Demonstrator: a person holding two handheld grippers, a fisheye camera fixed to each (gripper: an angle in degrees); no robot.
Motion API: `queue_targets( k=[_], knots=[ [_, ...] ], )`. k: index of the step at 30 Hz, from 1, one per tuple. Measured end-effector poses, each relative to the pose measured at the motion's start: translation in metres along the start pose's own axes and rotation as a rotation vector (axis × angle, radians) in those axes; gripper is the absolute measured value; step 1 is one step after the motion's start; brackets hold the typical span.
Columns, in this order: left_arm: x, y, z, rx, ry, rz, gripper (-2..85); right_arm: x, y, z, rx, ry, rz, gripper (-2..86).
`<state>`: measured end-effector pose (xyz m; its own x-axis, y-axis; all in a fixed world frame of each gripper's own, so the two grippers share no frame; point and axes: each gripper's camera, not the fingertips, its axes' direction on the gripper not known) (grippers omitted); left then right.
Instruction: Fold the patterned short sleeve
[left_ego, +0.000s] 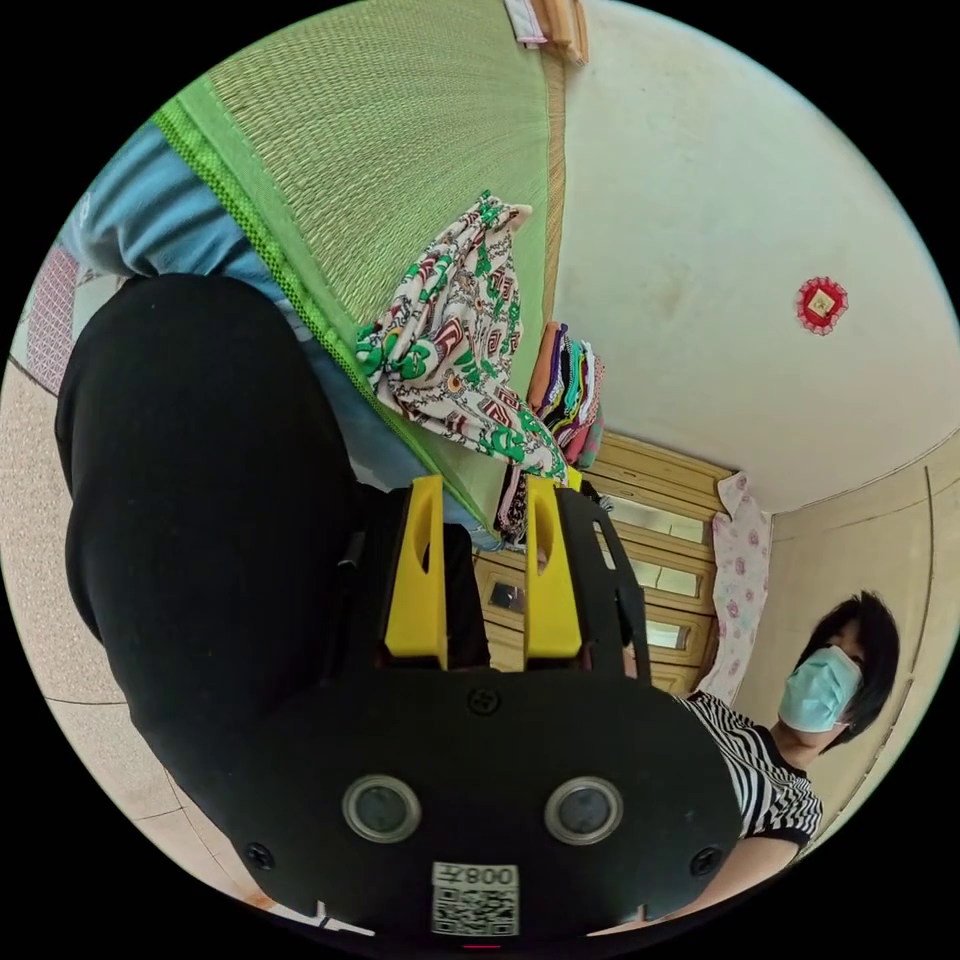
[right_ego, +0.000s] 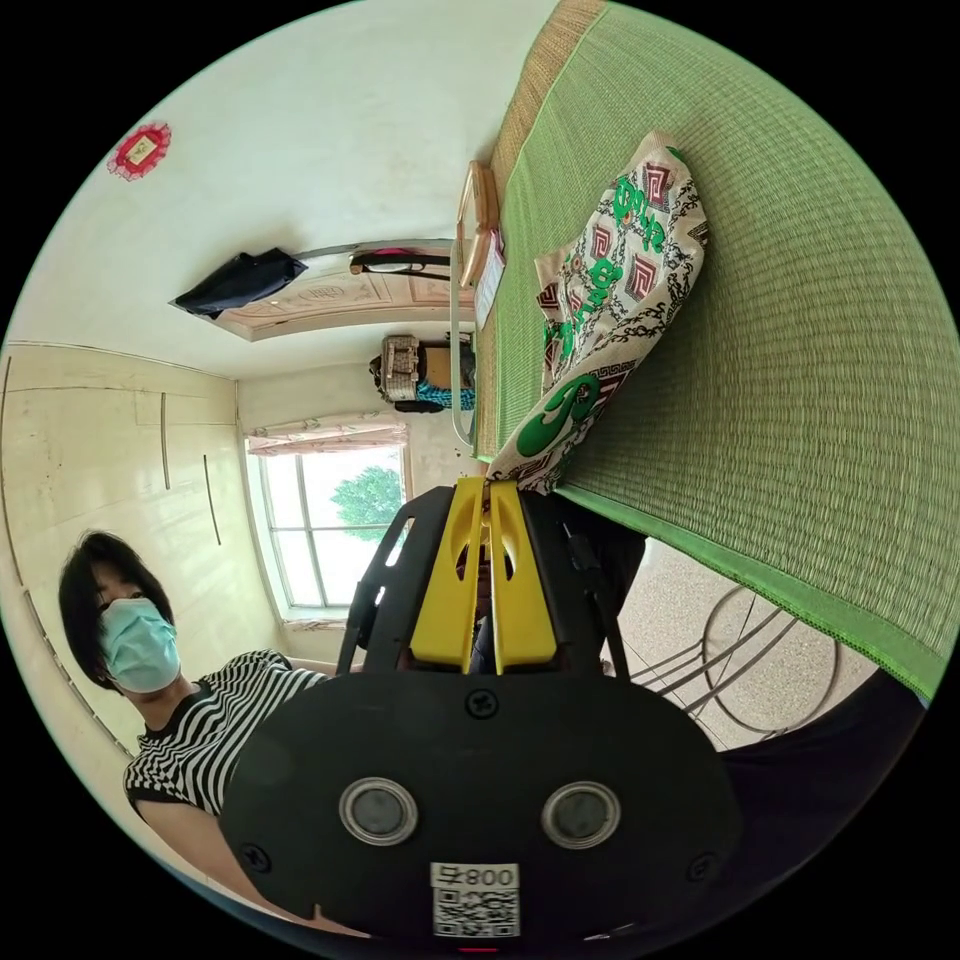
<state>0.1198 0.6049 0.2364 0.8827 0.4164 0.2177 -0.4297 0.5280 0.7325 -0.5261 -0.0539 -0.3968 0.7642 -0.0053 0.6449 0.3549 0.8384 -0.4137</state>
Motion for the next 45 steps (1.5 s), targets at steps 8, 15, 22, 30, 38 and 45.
queue_targets(
  k=[8,15,22,30,38,45],
  knots=[
    [-0.006,-0.013,-0.015,0.068,-0.040,-0.070,12.6,-0.007,-0.009,0.017,0.000,0.004,-0.010,0.5],
    [-0.009,-0.014,-0.026,0.092,-0.045,-0.098,12.2,-0.011,-0.019,0.032,0.001,-0.005,-0.021,0.5],
    [-0.012,-0.009,-0.048,0.164,-0.005,-0.116,7.0,-0.009,-0.023,0.038,0.012,-0.005,-0.024,0.5],
    [-0.006,-0.004,-0.063,0.179,0.016,-0.085,3.2,0.015,-0.008,0.039,0.028,0.024,0.018,0.5],
    [0.018,0.010,-0.066,0.091,-0.005,-0.015,2.7,0.052,0.015,0.033,0.027,0.074,0.074,0.5],
    [0.038,0.021,-0.064,0.029,-0.020,0.038,2.5,0.081,0.039,0.033,0.013,0.096,0.087,0.4]
  ],
)
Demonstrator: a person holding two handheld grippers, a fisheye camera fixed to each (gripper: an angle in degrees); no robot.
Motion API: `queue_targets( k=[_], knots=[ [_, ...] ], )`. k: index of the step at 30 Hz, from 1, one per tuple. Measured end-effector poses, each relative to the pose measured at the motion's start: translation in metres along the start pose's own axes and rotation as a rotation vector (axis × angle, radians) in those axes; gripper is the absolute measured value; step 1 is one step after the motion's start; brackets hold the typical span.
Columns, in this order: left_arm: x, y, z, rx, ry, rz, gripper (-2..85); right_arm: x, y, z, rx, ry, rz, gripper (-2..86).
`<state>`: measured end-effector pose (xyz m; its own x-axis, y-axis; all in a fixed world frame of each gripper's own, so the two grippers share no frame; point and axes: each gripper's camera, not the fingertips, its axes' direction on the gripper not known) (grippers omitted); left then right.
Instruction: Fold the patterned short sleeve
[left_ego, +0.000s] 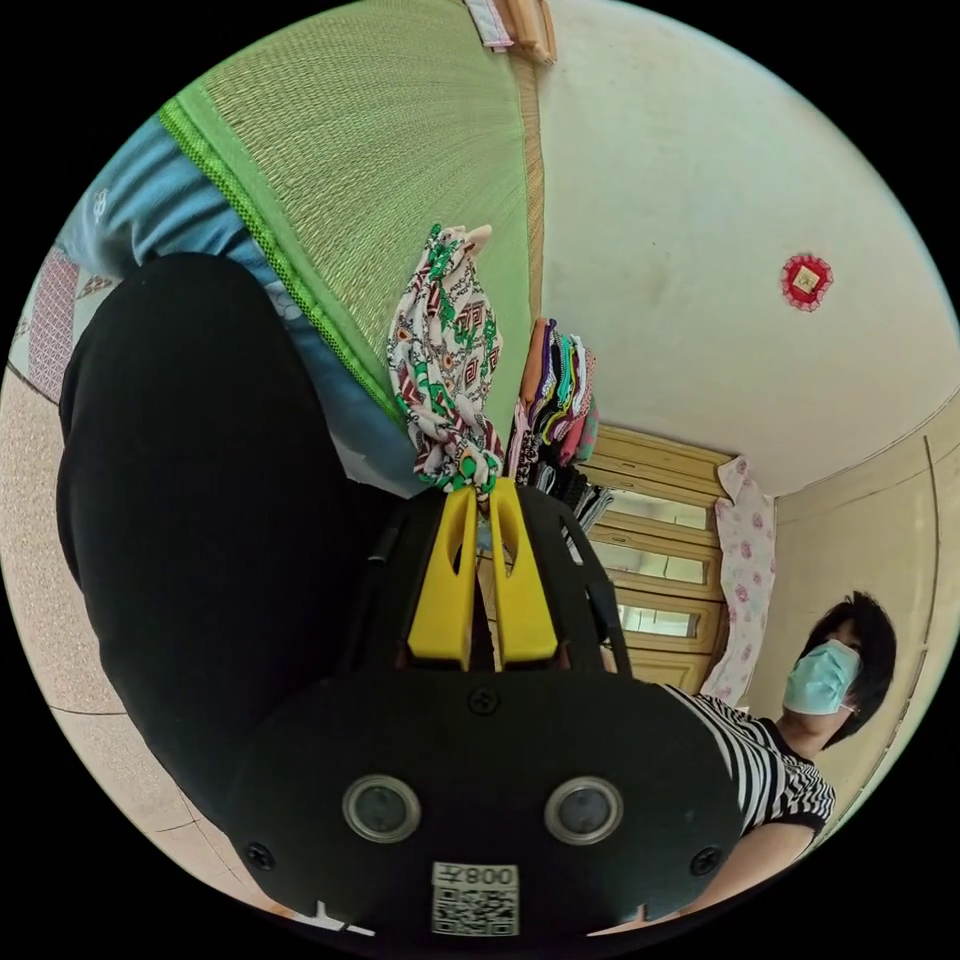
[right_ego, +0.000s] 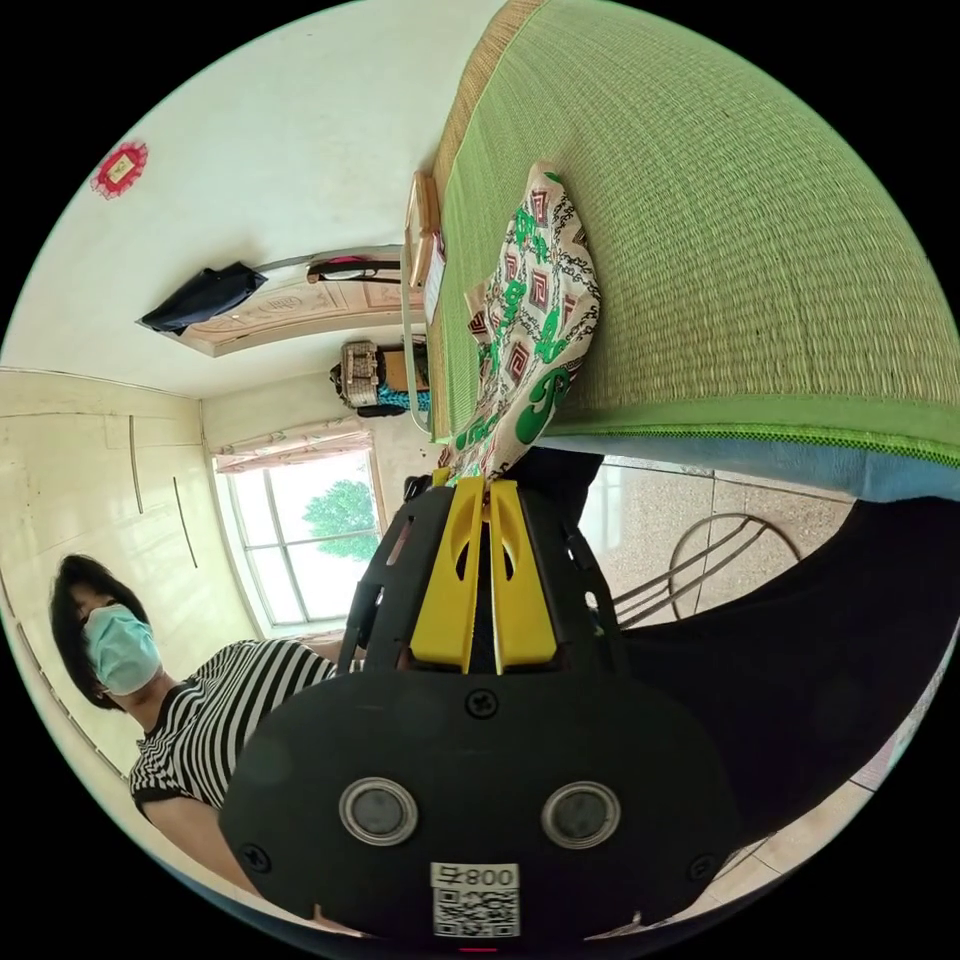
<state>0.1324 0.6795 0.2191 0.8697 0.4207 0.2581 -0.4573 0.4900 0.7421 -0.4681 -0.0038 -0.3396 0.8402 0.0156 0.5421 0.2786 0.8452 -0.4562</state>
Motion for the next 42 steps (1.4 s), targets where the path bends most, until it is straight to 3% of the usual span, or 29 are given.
queue_targets(
  k=[20,42],
  knots=[
    [0.105,-0.022,0.027,-0.086,0.023,0.183,2.4,0.093,0.028,-0.005,0.062,-0.088,-0.095,0.4],
    [0.189,-0.087,0.104,-0.135,0.072,0.204,2.4,0.295,0.050,-0.016,0.147,-0.171,-0.128,0.5]
  ],
)
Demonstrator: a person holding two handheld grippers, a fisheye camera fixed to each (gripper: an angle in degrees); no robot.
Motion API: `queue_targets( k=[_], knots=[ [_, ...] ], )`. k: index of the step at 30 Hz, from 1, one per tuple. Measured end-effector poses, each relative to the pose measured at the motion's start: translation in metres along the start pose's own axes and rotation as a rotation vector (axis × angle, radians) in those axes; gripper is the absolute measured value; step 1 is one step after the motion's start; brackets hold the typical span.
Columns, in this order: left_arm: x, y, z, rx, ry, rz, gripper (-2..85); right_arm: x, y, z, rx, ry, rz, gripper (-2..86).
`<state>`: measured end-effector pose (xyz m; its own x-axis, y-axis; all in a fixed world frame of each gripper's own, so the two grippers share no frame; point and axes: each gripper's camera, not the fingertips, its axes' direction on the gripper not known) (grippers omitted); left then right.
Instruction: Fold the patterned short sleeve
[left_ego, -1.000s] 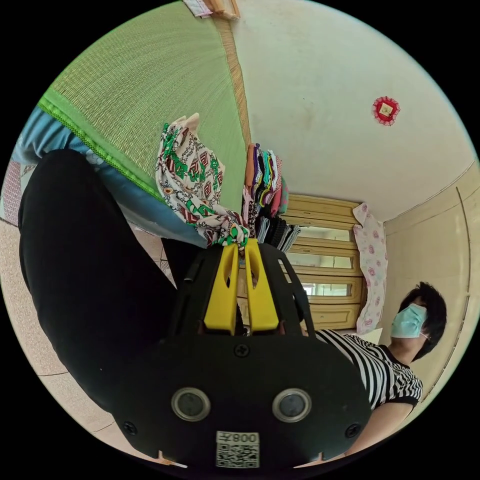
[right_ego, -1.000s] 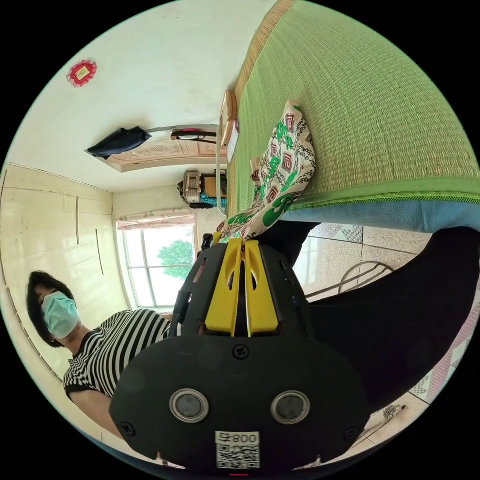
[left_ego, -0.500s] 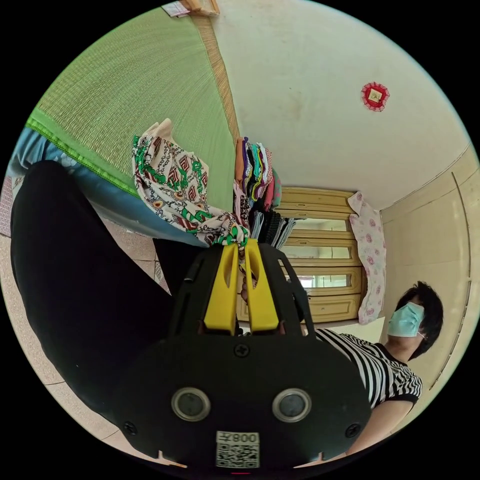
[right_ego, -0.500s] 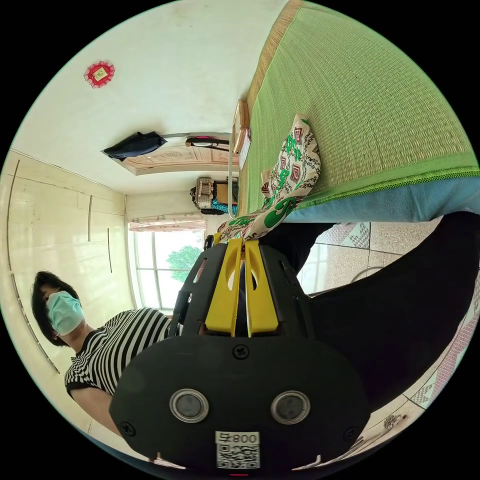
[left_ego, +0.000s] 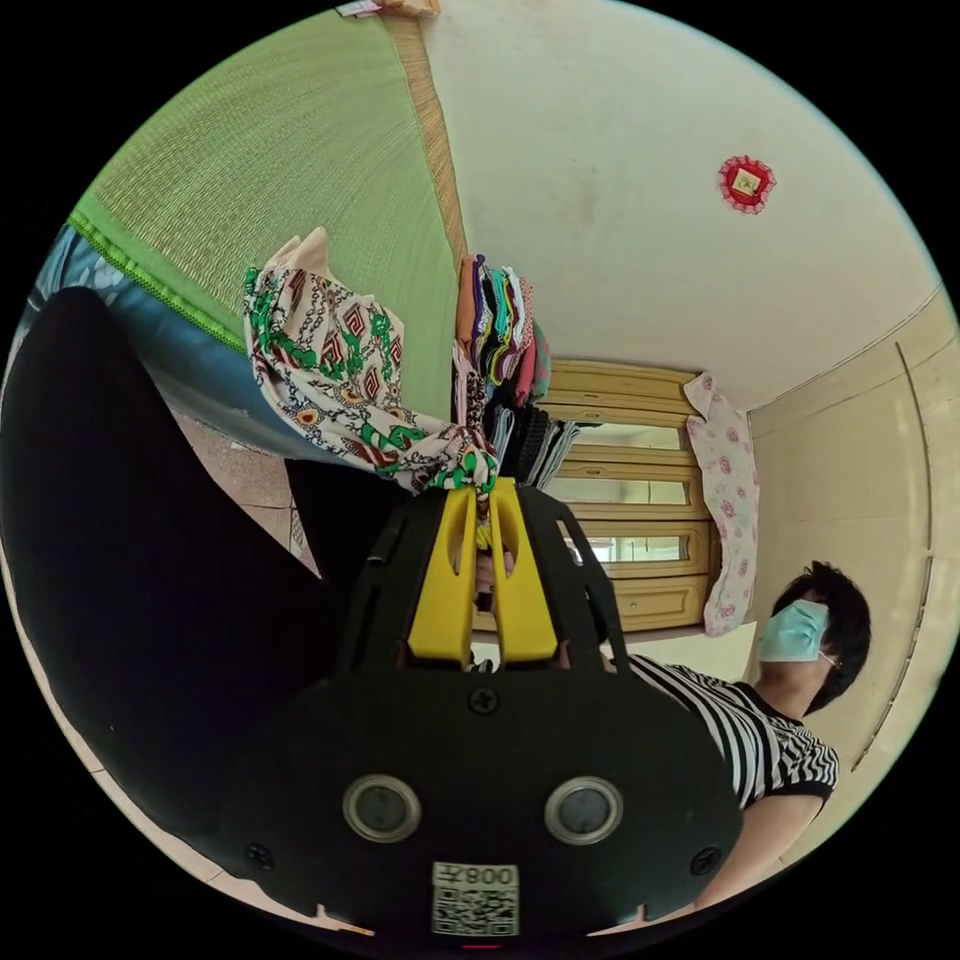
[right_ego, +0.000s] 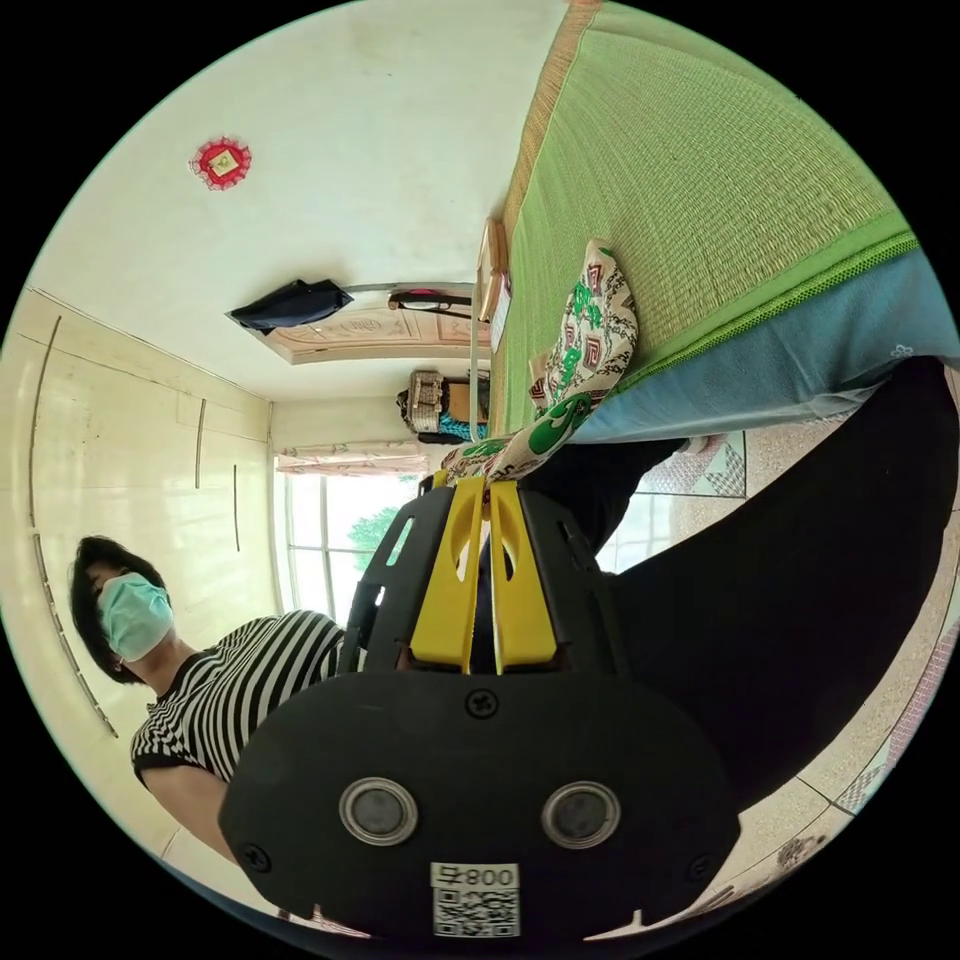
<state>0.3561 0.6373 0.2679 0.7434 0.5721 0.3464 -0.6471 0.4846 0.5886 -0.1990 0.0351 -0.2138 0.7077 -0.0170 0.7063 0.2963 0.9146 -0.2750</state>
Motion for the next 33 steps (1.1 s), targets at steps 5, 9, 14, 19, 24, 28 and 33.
queue_targets(
  k=[5,9,14,19,24,28,33],
  knots=[
    [0.032,-0.037,0.028,-0.017,0.030,0.034,2.2,0.033,0.005,-0.019,0.036,-0.039,-0.043,0.5],
    [0.060,-0.070,0.052,-0.035,0.059,0.071,2.2,0.053,0.004,-0.042,0.078,-0.072,-0.107,0.5],
    [0.107,-0.131,0.098,-0.078,0.086,0.131,2.3,0.073,-0.007,-0.077,0.131,-0.092,-0.181,0.5],
    [0.144,-0.204,0.153,-0.122,0.091,0.165,2.2,0.105,-0.044,-0.122,0.174,-0.073,-0.214,0.4],
    [0.177,-0.303,0.224,-0.161,0.056,0.185,2.3,0.132,-0.119,-0.173,0.214,-0.004,-0.215,0.4],
    [0.222,-0.417,0.297,-0.178,0.024,0.244,2.3,0.136,-0.234,-0.228,0.237,0.035,-0.250,0.4],
    [0.322,-0.559,0.387,-0.119,0.041,0.403,2.2,0.074,-0.383,-0.308,0.294,0.095,-0.401,0.3]
  ],
)
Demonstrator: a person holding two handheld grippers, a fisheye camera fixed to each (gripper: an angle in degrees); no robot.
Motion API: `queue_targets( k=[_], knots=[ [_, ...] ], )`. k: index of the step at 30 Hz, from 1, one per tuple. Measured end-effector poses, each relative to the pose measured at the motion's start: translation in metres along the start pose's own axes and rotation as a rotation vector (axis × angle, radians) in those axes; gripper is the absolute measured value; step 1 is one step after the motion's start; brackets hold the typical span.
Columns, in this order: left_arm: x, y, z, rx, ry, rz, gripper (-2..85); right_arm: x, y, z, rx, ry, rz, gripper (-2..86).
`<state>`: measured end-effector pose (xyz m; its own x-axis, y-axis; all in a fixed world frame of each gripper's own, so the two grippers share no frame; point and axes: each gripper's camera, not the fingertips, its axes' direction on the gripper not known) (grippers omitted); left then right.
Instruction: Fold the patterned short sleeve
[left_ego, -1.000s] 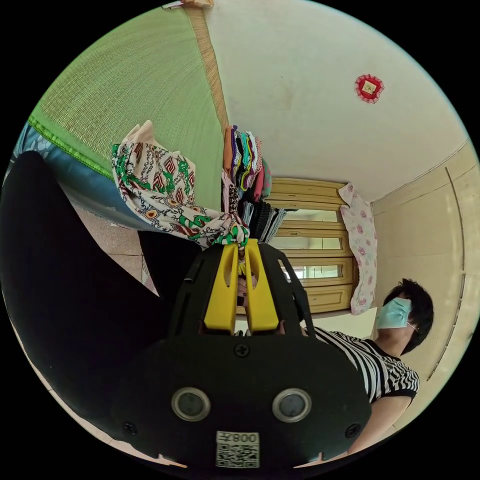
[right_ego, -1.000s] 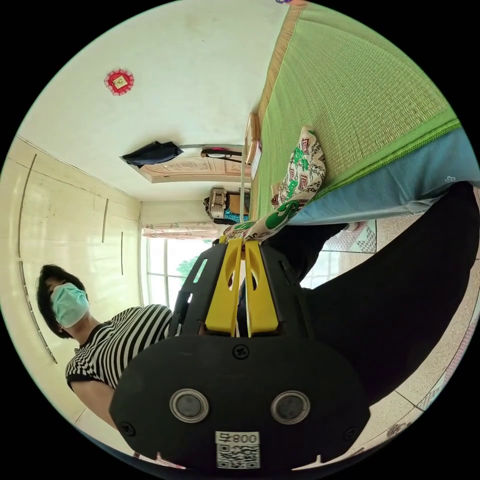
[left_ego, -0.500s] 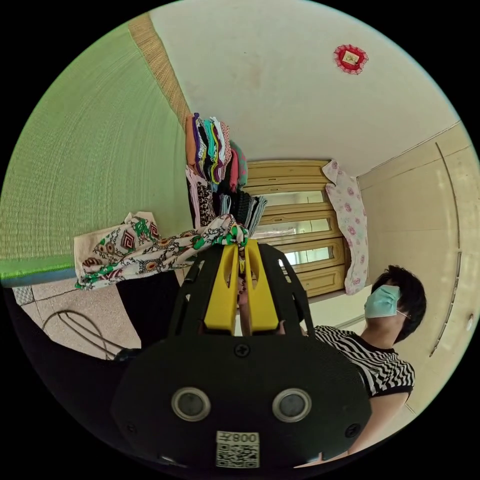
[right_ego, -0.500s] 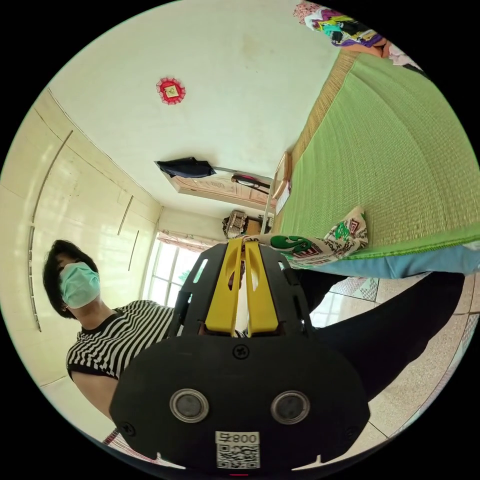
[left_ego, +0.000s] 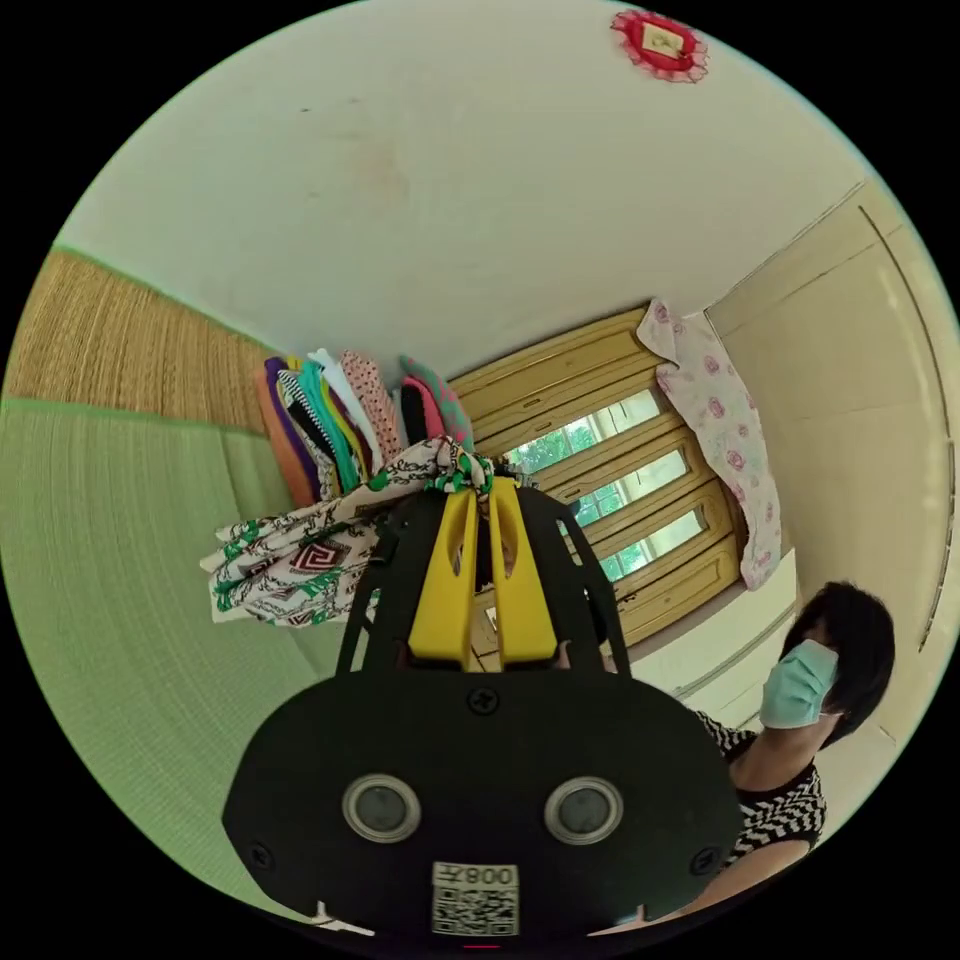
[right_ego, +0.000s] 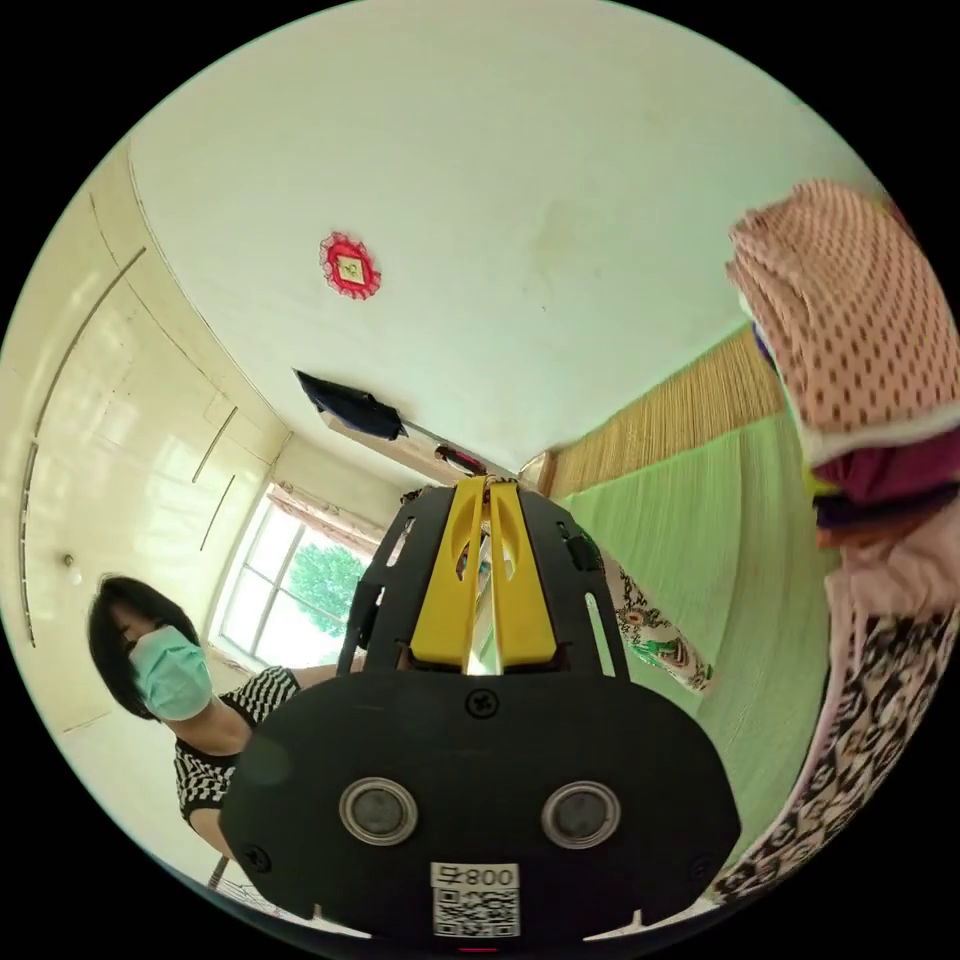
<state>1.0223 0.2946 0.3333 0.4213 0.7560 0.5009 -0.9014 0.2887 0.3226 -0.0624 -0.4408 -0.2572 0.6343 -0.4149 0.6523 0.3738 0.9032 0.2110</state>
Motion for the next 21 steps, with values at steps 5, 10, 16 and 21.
queue_targets(
  k=[5,10,16,21],
  knots=[
    [0.085,-0.174,0.099,0.050,-0.017,0.300,2.1,-0.031,-0.137,-0.065,0.096,0.082,-0.190,0.3],
    [0.109,-0.250,0.205,0.038,-0.013,0.451,2.2,0.008,-0.162,-0.150,0.189,0.220,-0.234,0.4],
    [0.014,-0.266,0.356,-0.157,-0.035,0.296,2.3,0.198,-0.079,-0.232,0.294,0.228,0.050,0.4],
    [-0.045,-0.254,0.430,-0.284,-0.032,0.165,2.4,0.309,-0.009,-0.255,0.321,0.201,0.237,0.3]
  ],
)
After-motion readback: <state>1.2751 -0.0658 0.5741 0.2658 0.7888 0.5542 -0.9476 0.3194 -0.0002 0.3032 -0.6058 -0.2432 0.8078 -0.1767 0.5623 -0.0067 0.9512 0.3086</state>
